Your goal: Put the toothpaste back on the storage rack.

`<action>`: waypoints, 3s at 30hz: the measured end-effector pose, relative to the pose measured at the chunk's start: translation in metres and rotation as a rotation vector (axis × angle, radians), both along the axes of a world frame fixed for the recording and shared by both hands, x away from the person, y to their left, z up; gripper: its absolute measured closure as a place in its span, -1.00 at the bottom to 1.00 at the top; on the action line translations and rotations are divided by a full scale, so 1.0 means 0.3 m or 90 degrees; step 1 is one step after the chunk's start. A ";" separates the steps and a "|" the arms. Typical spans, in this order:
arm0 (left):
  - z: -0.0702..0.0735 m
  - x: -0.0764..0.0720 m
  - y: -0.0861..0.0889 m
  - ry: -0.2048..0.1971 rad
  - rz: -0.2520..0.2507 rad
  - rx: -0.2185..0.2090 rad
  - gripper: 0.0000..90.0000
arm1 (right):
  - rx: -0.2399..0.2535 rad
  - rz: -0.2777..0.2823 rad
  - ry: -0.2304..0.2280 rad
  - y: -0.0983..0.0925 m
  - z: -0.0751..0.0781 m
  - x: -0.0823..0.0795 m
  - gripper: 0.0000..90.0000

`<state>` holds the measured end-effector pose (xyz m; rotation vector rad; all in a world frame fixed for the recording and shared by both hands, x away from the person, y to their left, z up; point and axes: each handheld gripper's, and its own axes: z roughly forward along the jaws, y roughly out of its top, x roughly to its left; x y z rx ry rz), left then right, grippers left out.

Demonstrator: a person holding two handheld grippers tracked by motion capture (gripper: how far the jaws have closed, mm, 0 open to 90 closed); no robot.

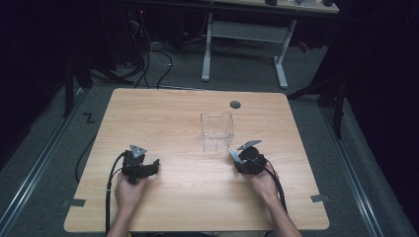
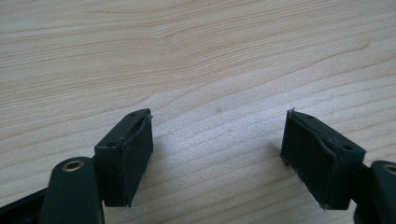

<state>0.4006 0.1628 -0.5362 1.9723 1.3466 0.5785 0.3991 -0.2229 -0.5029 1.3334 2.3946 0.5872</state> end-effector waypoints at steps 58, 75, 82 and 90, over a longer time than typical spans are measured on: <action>-0.001 0.002 -0.002 -0.001 0.004 0.000 -0.44 | 0.210 0.021 -0.098 -0.189 0.206 -0.097 0.64; -0.001 0.002 -0.003 -0.001 0.006 0.000 -0.44 | 0.235 0.030 -0.141 -0.213 0.308 -0.111 0.64; -0.001 0.000 -0.002 -0.001 0.004 0.000 -0.44 | 0.256 0.027 -0.172 -0.191 0.346 -0.127 0.64; -0.001 -0.004 0.000 -0.002 0.005 0.000 -0.44 | 0.267 0.014 -0.189 -0.187 0.376 -0.108 0.64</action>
